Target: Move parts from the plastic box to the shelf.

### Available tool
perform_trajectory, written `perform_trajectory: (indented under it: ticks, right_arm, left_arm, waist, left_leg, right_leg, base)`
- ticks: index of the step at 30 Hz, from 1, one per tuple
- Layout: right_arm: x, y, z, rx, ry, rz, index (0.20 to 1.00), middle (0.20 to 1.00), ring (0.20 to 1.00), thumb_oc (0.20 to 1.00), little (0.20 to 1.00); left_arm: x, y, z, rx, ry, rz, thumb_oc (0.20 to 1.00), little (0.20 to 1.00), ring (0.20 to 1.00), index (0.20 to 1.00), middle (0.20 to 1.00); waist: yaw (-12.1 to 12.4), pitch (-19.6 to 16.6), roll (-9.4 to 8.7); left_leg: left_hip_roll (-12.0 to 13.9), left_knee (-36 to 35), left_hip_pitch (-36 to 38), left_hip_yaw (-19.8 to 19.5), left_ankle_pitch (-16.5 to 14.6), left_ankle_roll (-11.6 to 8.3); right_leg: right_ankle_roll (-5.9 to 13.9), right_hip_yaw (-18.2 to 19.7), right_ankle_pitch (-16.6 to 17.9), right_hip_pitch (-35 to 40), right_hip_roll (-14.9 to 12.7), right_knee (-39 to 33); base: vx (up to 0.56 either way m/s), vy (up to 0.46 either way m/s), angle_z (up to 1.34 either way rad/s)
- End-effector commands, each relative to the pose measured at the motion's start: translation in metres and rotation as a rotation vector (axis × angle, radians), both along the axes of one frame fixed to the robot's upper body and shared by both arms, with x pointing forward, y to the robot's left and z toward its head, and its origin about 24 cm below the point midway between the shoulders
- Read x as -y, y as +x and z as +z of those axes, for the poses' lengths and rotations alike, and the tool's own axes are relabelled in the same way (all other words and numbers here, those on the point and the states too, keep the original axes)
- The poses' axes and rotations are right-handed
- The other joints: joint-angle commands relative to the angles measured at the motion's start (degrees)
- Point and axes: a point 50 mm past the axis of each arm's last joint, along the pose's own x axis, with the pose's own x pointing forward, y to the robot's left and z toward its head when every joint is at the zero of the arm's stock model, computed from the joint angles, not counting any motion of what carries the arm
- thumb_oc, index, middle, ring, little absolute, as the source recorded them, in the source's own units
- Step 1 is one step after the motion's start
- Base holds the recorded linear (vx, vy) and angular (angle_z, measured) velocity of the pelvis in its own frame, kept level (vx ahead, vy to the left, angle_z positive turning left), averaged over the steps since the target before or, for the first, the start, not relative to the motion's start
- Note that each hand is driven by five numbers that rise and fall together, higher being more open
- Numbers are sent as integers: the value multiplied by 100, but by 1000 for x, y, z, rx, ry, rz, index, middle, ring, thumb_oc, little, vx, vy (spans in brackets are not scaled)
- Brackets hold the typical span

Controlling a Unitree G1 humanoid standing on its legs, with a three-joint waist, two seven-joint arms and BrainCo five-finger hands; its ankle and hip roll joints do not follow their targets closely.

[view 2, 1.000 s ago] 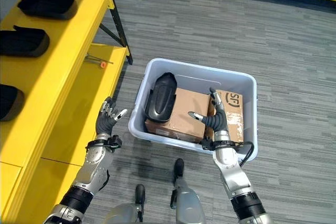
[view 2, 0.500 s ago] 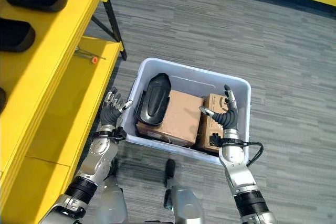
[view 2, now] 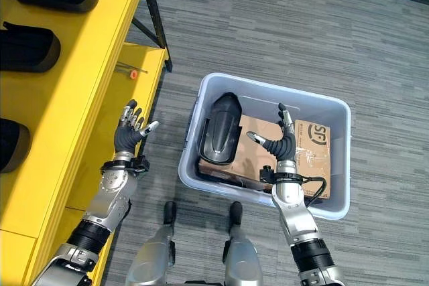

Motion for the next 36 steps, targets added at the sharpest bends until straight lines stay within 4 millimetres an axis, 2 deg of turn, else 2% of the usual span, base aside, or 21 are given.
perform_trajectory:
  ticks: [1, 6, 8, 13, 25, 31, 36]
  right_arm:
    - [10, -4, 24, 121, -9, -12, 1000, 1000, 1000, 1000, 1000]
    - [8, -3, 28, 139, -12, -6, 1000, 1000, 1000, 1000, 1000]
    - [7, -2, 31, 155, -24, -4, 1000, 1000, 1000, 1000, 1000]
    - [3, 1, 35, 174, -34, 11, 1000, 1000, 1000, 1000, 1000]
    - [-15, 8, 38, 191, -18, 73, 1000, 1000, 1000, 1000, 1000]
    - [-26, 12, 41, 210, -11, 113, 1000, 1000, 1000, 1000, 1000]
    - [-30, 14, 44, 226, -10, 125, 1000, 1000, 1000, 1000, 1000]
  left_arm:
    - [20, 7, 38, 183, 40, -38, 1000, 1000, 1000, 1000, 1000]
    - [31, 13, 51, 228, 47, -52, 1000, 1000, 1000, 1000, 1000]
    - [37, 17, 66, 283, 92, -58, 1000, 1000, 1000, 1000, 1000]
    - [40, 27, 76, 317, 189, -23, 1000, 1000, 1000, 1000, 1000]
    - [33, 53, 60, 189, 280, 91, 1000, 1000, 1000, 1000, 1000]
    - [12, 68, 48, 75, 323, 178, 1000, 1000, 1000, 1000, 1000]
    - [-2, 74, 49, 46, 352, 230, 1000, 1000, 1000, 1000, 1000]
  waist:
    - [-133, -251, 85]
    - [-196, -154, 93]
    - [-251, -81, 96]
    - [-345, -7, 77]
    - [-606, 110, -25]
    - [-829, 182, -141]
    - [-930, 218, -208]
  left_leg:
    - [170, 789, -432, 241, -382, 29]
    - [206, 681, -499, 289, -313, 15]
    - [240, 561, -524, 351, -247, -6]
    - [298, 363, -510, 463, -138, -47]
    - [407, 14, -363, 811, 9, -126]
    - [481, -105, -303, 1033, 53, -183]
    - [535, -138, -315, 1132, 81, -217]
  right_leg:
    - [483, -23, -400, 43, -541, 546]
    - [491, -28, -316, -113, -513, 485]
    - [503, 6, -259, -232, -489, 436]
    - [519, 61, -190, -384, -430, 360]
    - [542, 334, -81, -679, -314, 291]
    - [560, 515, -39, -885, -207, 303]
    - [564, 595, -12, -1006, -143, 315]
  base:
    - [0, 0, 0]
    - [-2, -5, -4]
    - [0, -2, -2]
    - [-1, -6, -13]
    - [-1, 6, -15]
    - [-2, 8, -22]
    - [0, 0, -12]
